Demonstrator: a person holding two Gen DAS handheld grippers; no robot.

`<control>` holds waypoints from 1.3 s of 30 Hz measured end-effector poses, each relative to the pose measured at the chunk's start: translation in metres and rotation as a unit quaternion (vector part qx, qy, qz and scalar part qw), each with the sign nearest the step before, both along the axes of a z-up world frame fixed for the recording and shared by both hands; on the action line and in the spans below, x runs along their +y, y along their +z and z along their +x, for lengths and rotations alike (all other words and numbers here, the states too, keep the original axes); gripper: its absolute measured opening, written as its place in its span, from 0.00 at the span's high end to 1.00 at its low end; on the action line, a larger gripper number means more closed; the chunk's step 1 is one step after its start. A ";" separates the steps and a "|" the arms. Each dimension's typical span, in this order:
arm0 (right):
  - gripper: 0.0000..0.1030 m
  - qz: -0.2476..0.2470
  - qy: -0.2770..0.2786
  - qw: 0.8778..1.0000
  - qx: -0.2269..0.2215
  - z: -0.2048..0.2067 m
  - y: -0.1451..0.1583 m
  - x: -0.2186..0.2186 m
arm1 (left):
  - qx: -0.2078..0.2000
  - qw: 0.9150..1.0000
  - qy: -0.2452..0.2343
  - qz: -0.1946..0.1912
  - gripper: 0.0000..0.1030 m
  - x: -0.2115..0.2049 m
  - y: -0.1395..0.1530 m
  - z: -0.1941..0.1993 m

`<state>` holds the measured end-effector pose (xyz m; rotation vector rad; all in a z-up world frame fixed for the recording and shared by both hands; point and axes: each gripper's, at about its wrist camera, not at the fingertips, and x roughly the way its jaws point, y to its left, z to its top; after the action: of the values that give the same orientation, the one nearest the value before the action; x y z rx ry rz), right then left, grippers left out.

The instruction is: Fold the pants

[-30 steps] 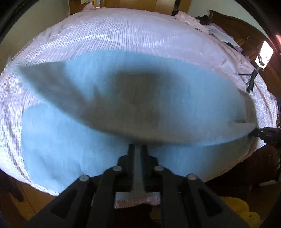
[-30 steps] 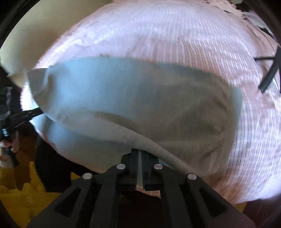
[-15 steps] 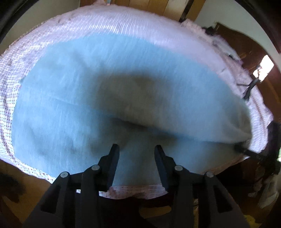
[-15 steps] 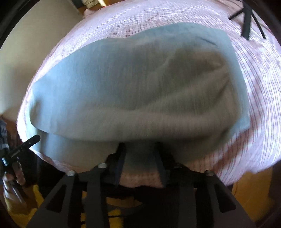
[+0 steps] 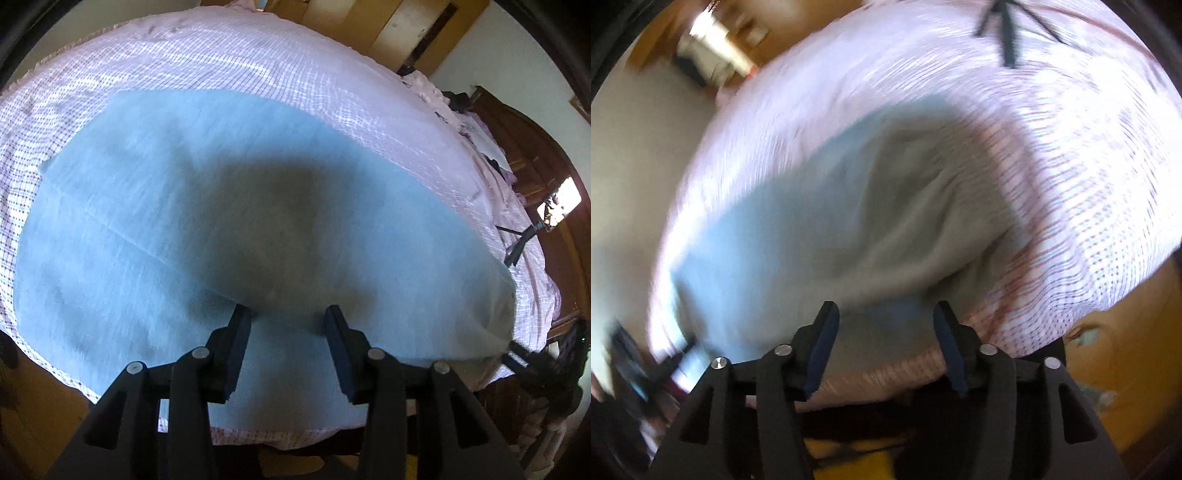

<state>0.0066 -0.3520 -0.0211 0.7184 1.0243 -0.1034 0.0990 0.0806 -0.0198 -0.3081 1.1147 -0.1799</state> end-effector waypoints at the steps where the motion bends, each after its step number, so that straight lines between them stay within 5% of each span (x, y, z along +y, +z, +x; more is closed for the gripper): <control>1: 0.51 0.009 -0.016 1.000 -0.002 0.001 0.000 -0.008 | 0.004 1.000 0.004 -0.001 0.58 0.000 -0.002 0.002; 8: 0.50 0.062 -0.056 0.996 0.029 0.017 -0.032 -0.024 | 0.008 1.000 0.018 0.002 0.58 -0.012 -0.012 0.017; 14: 0.48 0.054 -0.042 0.997 0.030 0.026 -0.053 -0.020 | 0.010 1.000 0.026 0.009 0.53 -0.035 -0.020 0.032; 21: 0.26 0.026 -0.017 0.999 0.013 0.042 -0.056 0.006 | -0.009 0.999 0.025 0.020 0.50 -0.047 -0.026 0.034; 24: 0.24 0.004 -0.011 1.000 0.014 0.051 -0.054 0.021 | -0.008 0.999 0.033 0.007 0.67 -0.039 -0.026 0.032; 26: 0.24 -0.001 -0.010 1.000 0.017 0.054 -0.052 0.026 | -0.005 0.999 0.036 -0.021 0.88 -0.031 -0.026 0.031; 29: 0.37 -0.003 -0.019 0.999 0.028 0.049 -0.051 0.025 | -0.003 0.998 0.041 -0.053 0.96 -0.024 -0.022 0.027; 31: 0.66 0.000 -0.022 0.999 0.031 0.047 -0.046 0.017 | -0.013 0.998 0.037 -0.052 0.96 -0.024 -0.013 0.021; 34: 0.92 0.013 -0.018 1.000 0.012 0.040 -0.035 0.006 | -0.035 0.998 0.027 -0.049 0.96 -0.027 0.009 0.010; 39: 0.99 0.004 0.003 0.999 -0.031 0.025 -0.010 0.007 | -0.065 0.997 0.015 -0.045 0.96 -0.031 0.039 -0.021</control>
<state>0.0319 -0.3455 -0.0313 0.7208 0.9673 -0.0710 0.0781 0.0492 0.0192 -0.3883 0.9739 -0.2216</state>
